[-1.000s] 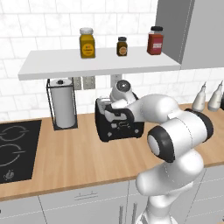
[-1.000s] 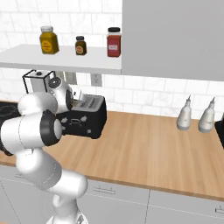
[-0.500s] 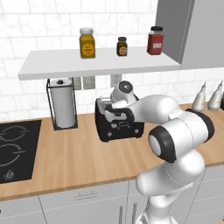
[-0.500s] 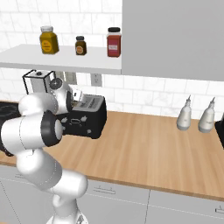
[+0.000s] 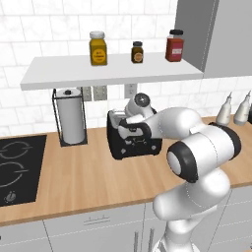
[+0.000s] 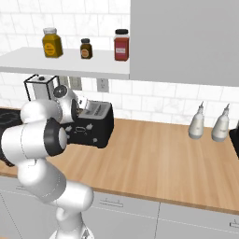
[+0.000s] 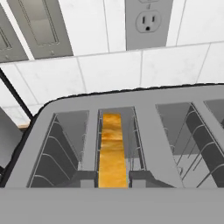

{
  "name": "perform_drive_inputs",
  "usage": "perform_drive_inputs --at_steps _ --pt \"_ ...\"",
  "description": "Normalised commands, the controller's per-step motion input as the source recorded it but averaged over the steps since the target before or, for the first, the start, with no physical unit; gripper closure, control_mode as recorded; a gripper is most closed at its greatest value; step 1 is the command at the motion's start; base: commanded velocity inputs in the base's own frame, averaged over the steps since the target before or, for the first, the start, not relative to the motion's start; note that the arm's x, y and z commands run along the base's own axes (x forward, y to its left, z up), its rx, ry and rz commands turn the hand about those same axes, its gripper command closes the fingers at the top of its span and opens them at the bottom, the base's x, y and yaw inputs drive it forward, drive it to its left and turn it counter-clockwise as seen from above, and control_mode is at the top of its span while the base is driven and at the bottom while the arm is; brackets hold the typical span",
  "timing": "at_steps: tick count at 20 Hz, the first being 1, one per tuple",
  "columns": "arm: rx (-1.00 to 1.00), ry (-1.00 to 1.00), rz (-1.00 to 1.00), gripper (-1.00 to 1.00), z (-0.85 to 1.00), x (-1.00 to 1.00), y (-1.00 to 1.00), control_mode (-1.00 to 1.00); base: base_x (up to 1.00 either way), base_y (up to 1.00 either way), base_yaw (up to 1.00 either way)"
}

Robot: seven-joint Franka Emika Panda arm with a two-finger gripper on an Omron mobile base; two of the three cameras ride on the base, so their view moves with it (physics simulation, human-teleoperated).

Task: Start the toaster. Once the lever pops up, take the bread to the plate on the dining counter.

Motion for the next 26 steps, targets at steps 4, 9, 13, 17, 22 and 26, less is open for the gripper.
perform_drive_inputs --at_steps 4,9,13,17,22,26 --pt "0.00 0.00 0.00 1.00 0.00 0.01 0.00 -1.00 0.00 0.00 0.00" --pt "0.00 -0.11 0.00 1.00 0.21 -0.14 0.00 -1.00 0.00 0.00 0.00" --pt "0.00 -0.33 0.00 1.00 0.33 -0.28 0.00 -1.00 0.00 0.00 0.00" --pt "0.00 -0.25 0.00 1.00 0.50 -0.14 0.02 -1.00 0.00 0.00 0.00" --pt "0.00 -0.08 0.00 1.00 0.72 -0.37 0.05 -1.00 0.00 0.00 0.00" --pt "0.01 0.00 0.00 1.00 0.61 -0.59 0.02 -1.00 0.00 0.00 0.00"
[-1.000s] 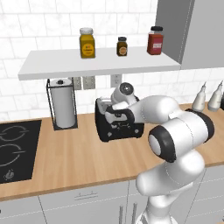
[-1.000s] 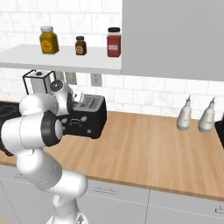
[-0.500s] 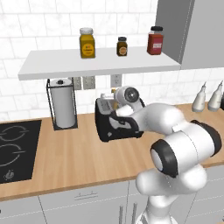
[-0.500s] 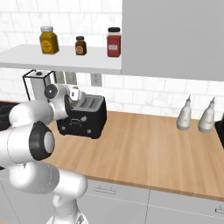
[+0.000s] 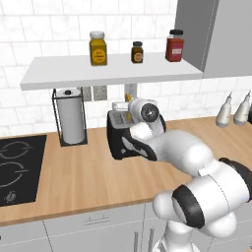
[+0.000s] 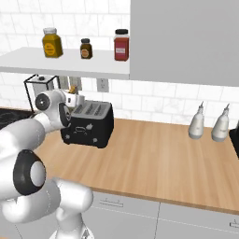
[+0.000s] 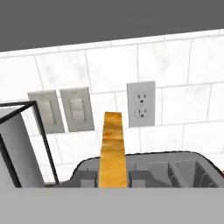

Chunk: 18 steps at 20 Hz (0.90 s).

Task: Start the toaster. Once the lever pops up, take the bread to the plate on the dining counter.

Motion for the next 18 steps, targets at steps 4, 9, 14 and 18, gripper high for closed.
perform_drive_inputs --at_steps 4,9,14,18 --pt "0.07 0.01 0.00 1.00 0.81 -0.65 0.00 -1.00 0.00 0.00 0.00" --pt "0.07 0.04 -0.01 1.00 0.59 -0.95 0.00 -1.00 0.00 0.00 0.00" --pt "0.03 0.08 0.00 1.00 0.33 -1.00 0.00 -1.00 0.00 0.00 0.00" --pt "0.06 0.10 -0.01 1.00 0.47 -1.00 0.00 -1.00 0.00 0.00 0.00"
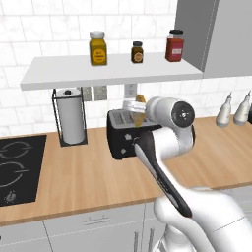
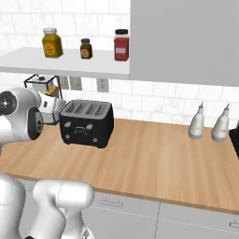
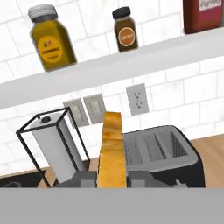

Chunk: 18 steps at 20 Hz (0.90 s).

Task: Start the toaster. Once the lever pops up, take the bread to the plate on the dining counter.

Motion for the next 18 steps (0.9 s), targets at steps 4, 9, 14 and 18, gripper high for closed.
perform_drive_inputs --at_steps 4,9,14,18 --pt "0.11 0.16 0.00 1.00 0.36 -1.00 -0.04 -1.00 0.00 0.00 0.00" --pt "0.06 0.25 0.00 1.00 0.09 -1.00 -0.06 -1.00 0.00 0.00 0.00" --pt "-0.04 0.17 0.00 1.00 -0.07 -1.00 0.03 -1.00 0.00 0.00 0.00" --pt "-0.01 0.17 0.00 1.00 -0.26 -0.95 0.00 -1.00 0.00 0.00 0.00"
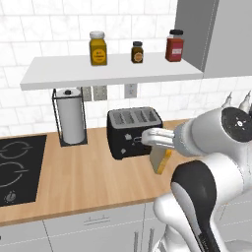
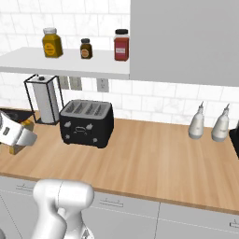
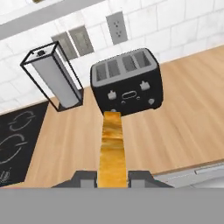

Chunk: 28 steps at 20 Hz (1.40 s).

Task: Start the toaster. Once the lever pops up, take the bread to the plate on the dining counter.

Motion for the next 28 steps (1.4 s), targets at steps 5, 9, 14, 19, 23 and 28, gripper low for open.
perform_drive_inputs --at_steps 5,9,14,19,23,28 --pt "-0.04 0.15 0.01 1.00 -0.49 -0.34 -0.08 -1.00 0.00 0.00 0.00" --pt "-0.01 0.04 0.21 1.00 -0.49 0.11 -0.16 -1.00 0.00 0.00 0.00" --pt "-0.04 0.00 0.29 1.00 -0.37 0.25 0.00 -1.00 0.00 0.00 0.00" --pt "0.00 0.00 0.01 1.00 0.00 0.00 0.00 -1.00 0.00 0.00 0.00" --pt "0.00 0.00 0.00 1.00 0.00 0.00 0.00 1.00 -0.12 0.00 0.00" --pt "0.00 0.00 0.00 1.00 0.00 0.00 0.00 1.00 -0.22 -0.12 0.27"
